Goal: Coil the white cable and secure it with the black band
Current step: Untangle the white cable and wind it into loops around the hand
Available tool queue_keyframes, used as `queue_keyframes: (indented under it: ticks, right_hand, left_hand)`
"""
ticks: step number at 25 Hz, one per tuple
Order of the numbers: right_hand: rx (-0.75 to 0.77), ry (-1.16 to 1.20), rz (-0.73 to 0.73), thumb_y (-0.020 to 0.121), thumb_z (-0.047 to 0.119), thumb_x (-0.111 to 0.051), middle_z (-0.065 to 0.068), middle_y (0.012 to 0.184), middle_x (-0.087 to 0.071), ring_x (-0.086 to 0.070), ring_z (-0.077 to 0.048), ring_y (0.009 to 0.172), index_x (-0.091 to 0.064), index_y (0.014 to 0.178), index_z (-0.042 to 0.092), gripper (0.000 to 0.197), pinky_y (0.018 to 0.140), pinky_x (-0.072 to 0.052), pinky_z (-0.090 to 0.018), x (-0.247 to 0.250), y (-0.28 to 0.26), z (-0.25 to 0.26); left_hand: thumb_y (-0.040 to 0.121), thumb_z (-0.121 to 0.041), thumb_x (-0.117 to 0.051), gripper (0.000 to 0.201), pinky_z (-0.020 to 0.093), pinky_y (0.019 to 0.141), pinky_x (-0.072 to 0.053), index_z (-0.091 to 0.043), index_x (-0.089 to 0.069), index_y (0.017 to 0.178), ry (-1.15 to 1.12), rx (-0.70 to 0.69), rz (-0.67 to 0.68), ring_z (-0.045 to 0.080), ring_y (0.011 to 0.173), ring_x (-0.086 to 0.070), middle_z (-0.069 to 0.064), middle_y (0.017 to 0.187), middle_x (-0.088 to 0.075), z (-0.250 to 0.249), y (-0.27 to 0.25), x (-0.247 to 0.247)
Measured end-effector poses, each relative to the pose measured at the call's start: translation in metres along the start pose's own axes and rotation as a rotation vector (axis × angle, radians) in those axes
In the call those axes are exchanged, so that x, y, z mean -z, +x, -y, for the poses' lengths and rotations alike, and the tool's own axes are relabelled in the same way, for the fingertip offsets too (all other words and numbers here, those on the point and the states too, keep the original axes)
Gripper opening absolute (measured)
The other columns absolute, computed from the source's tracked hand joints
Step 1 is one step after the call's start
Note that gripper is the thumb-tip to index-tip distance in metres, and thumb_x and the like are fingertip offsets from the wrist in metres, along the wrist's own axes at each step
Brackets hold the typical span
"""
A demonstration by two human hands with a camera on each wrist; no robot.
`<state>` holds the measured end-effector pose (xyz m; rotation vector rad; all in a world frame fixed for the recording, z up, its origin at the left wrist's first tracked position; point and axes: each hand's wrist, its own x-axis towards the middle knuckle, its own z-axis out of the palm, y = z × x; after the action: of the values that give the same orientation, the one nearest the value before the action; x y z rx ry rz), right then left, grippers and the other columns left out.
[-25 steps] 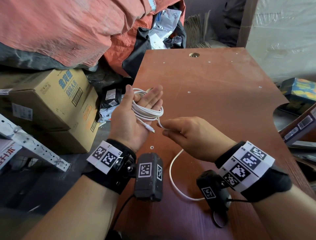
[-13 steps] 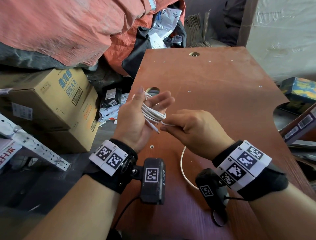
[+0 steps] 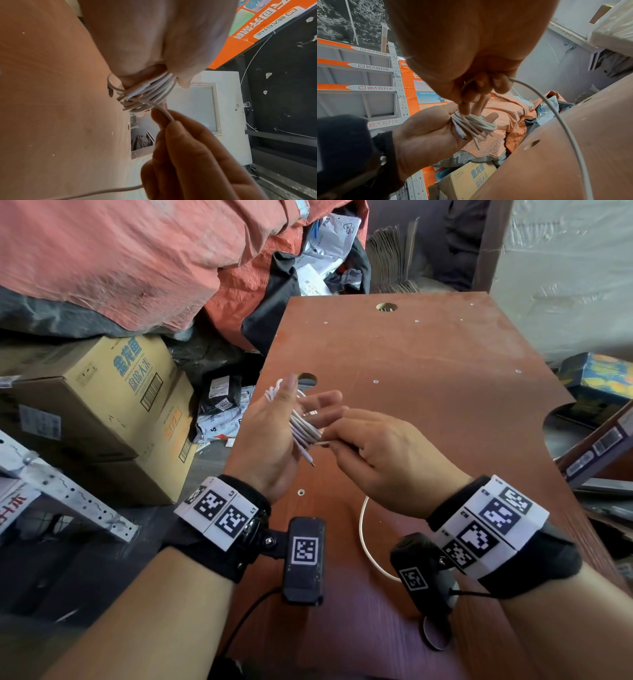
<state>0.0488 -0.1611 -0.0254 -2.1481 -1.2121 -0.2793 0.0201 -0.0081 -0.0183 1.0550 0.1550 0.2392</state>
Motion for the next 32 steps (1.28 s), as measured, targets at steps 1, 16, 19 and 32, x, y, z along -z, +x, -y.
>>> queue_keyframes:
  ticks: [1,16,19,32]
  right_hand:
    - [0.015,0.003,-0.008,0.093,0.022,-0.048,0.002,0.104,-0.069,-0.065,-0.021,0.094,-0.069,0.098,0.012,0.023,0.077,-0.052,-0.042,0.000,0.001,-0.001]
    - [-0.001,0.063,-0.190,0.089,0.017,-0.071,0.005,0.091,-0.051,-0.050,-0.005,0.072,-0.069,0.094,0.008,0.010,0.064,-0.044,-0.018,0.003,0.004,0.003]
    - [-0.007,0.052,-0.220,0.094,0.015,-0.063,-0.001,0.093,-0.055,-0.053,-0.012,0.075,-0.071,0.102,0.007,0.014,0.065,-0.043,-0.019,0.005,0.005,-0.003]
    - [-0.114,-0.002,-0.336,0.089,0.030,-0.070,0.007,0.082,-0.050,-0.042,0.003,0.065,-0.064,0.084,0.012,0.019,0.061,-0.032,-0.006,0.017,0.005,-0.009]
  left_hand:
    - [0.104,-0.032,-0.040,0.057,0.035,0.062,-0.058,0.014,-0.033,0.136,0.007,-0.001,-0.008,0.028,0.075,-0.073,0.028,0.105,-0.069,0.000,0.000,0.000]
    - [0.105,-0.037,-0.042,0.039,0.031,0.048,-0.039,-0.011,-0.052,0.078,0.383,-0.056,0.009,0.017,0.046,-0.044,0.003,0.058,-0.052,0.006,-0.002,0.001]
    - [0.105,-0.037,-0.041,0.037,0.027,0.044,-0.035,-0.009,-0.046,0.081,0.400,-0.072,-0.001,0.012,0.038,-0.038,0.002,0.054,-0.049,0.005,-0.001,0.001]
    - [0.088,-0.033,-0.063,0.030,0.031,0.047,-0.028,-0.012,-0.044,0.077,0.313,-0.007,0.223,0.017,0.041,-0.026,0.001,0.053,-0.032,0.003,0.002,0.010]
